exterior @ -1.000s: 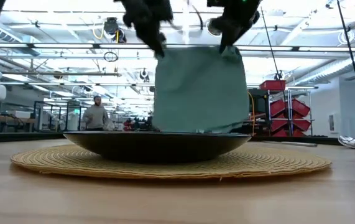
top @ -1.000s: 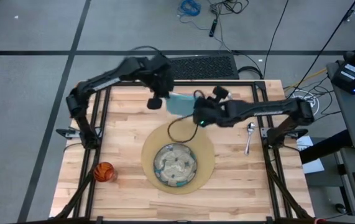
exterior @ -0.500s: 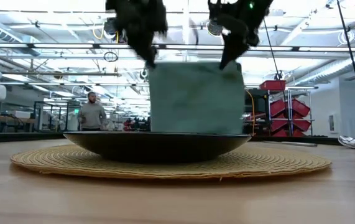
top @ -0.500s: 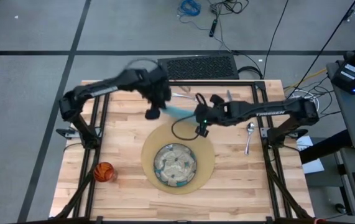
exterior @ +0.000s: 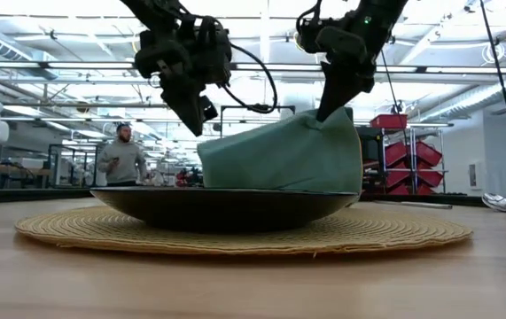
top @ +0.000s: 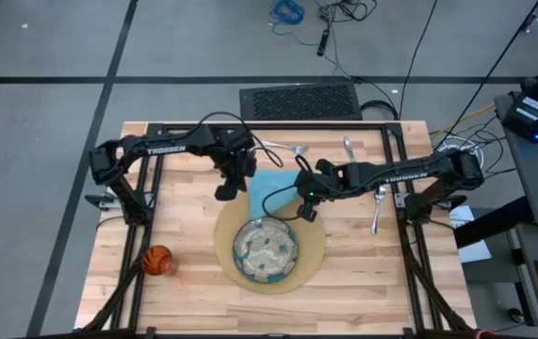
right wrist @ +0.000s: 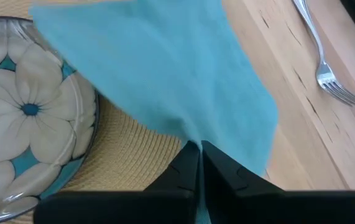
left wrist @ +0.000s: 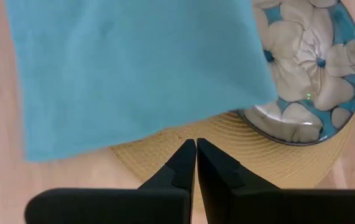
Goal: Set table place
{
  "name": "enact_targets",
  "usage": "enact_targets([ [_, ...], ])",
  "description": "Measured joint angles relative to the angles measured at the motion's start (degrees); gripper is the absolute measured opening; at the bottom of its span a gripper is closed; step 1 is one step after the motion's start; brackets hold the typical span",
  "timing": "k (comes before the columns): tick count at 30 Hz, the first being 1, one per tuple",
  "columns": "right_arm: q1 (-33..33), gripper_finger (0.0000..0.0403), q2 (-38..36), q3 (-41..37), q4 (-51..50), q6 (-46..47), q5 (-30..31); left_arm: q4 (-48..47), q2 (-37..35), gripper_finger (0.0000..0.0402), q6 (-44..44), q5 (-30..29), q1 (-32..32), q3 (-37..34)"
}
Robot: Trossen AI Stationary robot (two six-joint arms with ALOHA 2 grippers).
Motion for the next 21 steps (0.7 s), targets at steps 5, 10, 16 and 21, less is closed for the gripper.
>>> enact_targets([
  [5, -0.72, 0.0, 0.0, 0.0, -2.04, 0.0, -1.2, 0.02, 0.0, 0.0007, -7.62, 0.21, -1.64, -0.01],
  [10, -2.58, 0.0, 0.0, 0.0, -3.17, -0.45, -3.14, 2.67, 0.0, 0.0035, -16.72, 1.16, -7.13, 0.0],
  [16, -6.01, 0.0, 0.0, 0.0, -3.09, -4.02, -5.32, 13.15, 0.06, 0.0042, -23.36, -11.16, -16.2, -1.39],
  [21, -8.86, 0.0, 0.0, 0.0, -3.06, -7.06, -8.73, 16.49, 0.11, 0.0042, -23.93, -22.75, -19.47, -1.44],
])
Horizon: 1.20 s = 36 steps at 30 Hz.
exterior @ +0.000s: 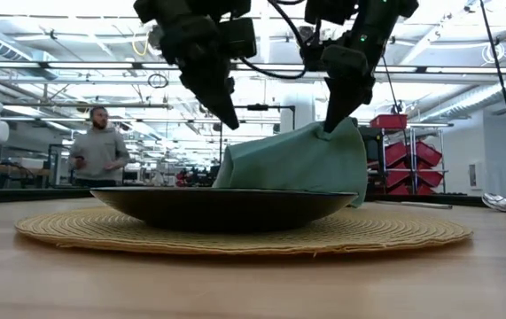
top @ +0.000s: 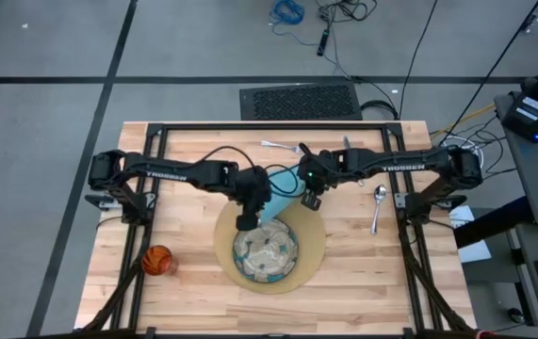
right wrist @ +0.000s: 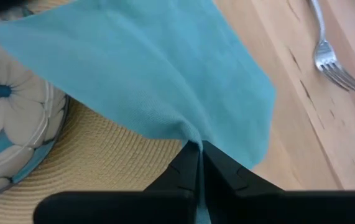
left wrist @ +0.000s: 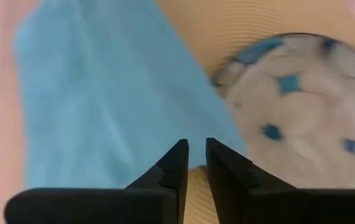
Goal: Set table place
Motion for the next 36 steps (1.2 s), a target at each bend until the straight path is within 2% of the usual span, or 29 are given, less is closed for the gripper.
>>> enact_targets([
  [3, -1.19, 0.0, 0.0, 0.0, -0.02, -1.47, -0.36, 1.35, 0.08, 0.0042, -1.34, -4.11, -1.19, 0.0],
  [9, -3.62, 0.0, 0.0, 0.02, -0.06, -4.26, -0.47, 5.29, 1.74, 0.0056, -7.3, -4.06, -2.9, 0.03],
  [15, -6.24, 0.0, 0.0, 0.02, -0.04, -6.87, -1.51, 6.61, 2.83, 0.0127, -7.55, -4.11, -3.58, 0.04],
  [19, -7.7, 0.0, 0.0, 0.07, 0.14, -7.28, -1.94, 12.01, 3.98, 0.0178, -9.96, -11.75, -3.58, 0.15],
  [22, -8.02, 0.0, 0.0, 0.07, 0.22, -7.62, -3.26, 12.81, 4.45, 0.02, -12.02, -16.45, -3.6, 0.02],
  [28, -8.81, 0.0, 0.0, 0.07, 0.33, -8.04, -3.31, 17.05, 5.3, 0.0206, -14.28, -20.02, -5.44, 0.04],
  [36, -11.06, 0.0, 0.0, 0.07, 0.92, -8.32, -5.65, 19.94, 5.92, 0.0206, -8.39, -23.99, -10.48, 0.62],
])
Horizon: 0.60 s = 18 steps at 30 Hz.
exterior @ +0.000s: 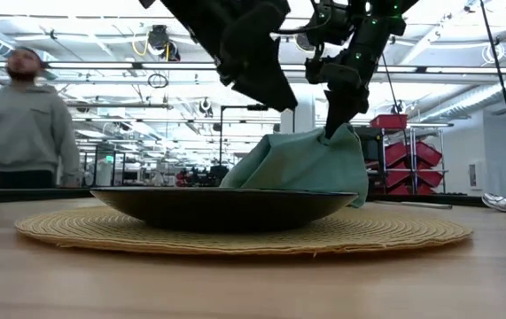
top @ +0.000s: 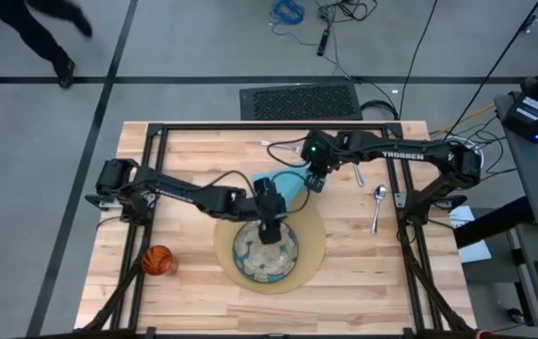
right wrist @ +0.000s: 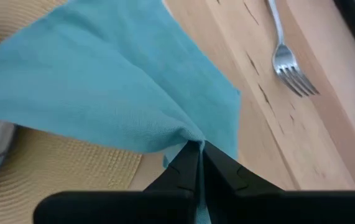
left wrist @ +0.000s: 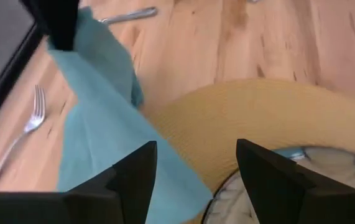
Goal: Set table place
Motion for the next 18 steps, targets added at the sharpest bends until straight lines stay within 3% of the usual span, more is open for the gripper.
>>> enact_targets([
  [8, -0.32, 0.0, 0.0, 0.0, 0.92, 0.7, -0.88, 0.24, 4.68, 0.0206, 5.33, -9.31, -1.17, -0.05],
  [18, -2.07, 0.0, 0.0, 0.0, 0.98, 0.75, -2.1, 1.76, 5.47, 0.0206, 7.1, -14.88, -5.97, -0.09],
])
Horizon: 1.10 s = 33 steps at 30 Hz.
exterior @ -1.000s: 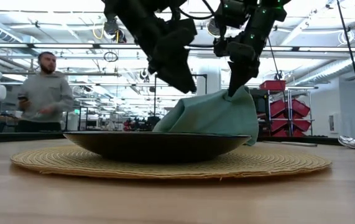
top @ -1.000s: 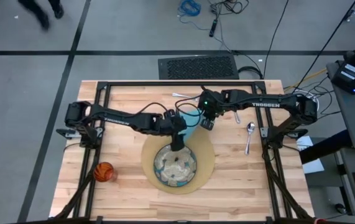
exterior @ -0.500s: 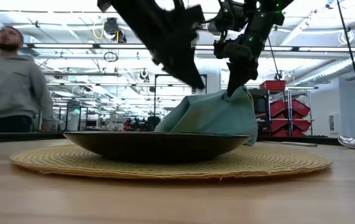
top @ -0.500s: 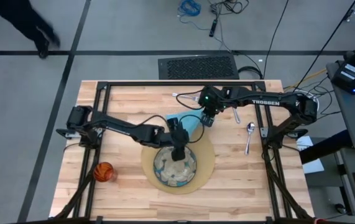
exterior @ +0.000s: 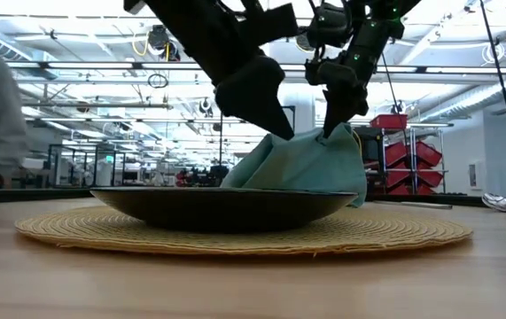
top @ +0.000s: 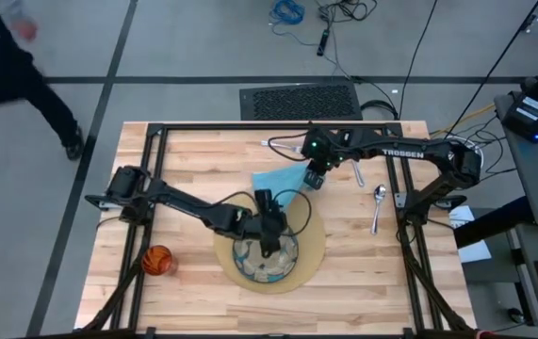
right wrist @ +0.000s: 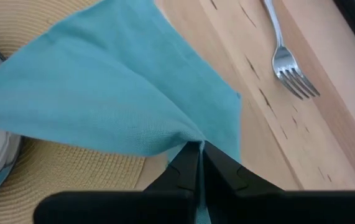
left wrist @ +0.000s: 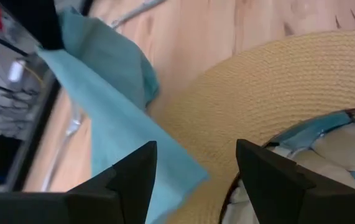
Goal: Set table place
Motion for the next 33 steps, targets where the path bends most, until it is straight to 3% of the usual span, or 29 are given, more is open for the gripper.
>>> enact_targets([
  [6, -0.52, 0.0, 0.0, 0.0, 0.68, 0.08, -1.36, -0.53, 1.08, 0.0206, 3.86, -7.73, -0.98, -0.03],
  [17, -1.26, 0.0, 0.0, 0.0, 1.4, 1.28, -2.89, 2.57, 0.94, 0.0206, 3.43, -4.38, -1.98, 0.0],
  [27, -1.27, 0.0, 0.0, 1.96, 1.43, 2.68, -3.02, 2.4, 5.45, 0.0206, 4.71, -5.54, -1.93, -0.02],
  [33, -1.27, 0.0, 0.0, 3.87, 0.02, 2.62, -3.02, 2.28, 7.17, 0.0206, 5.87, -10.39, -1.98, -0.04],
])
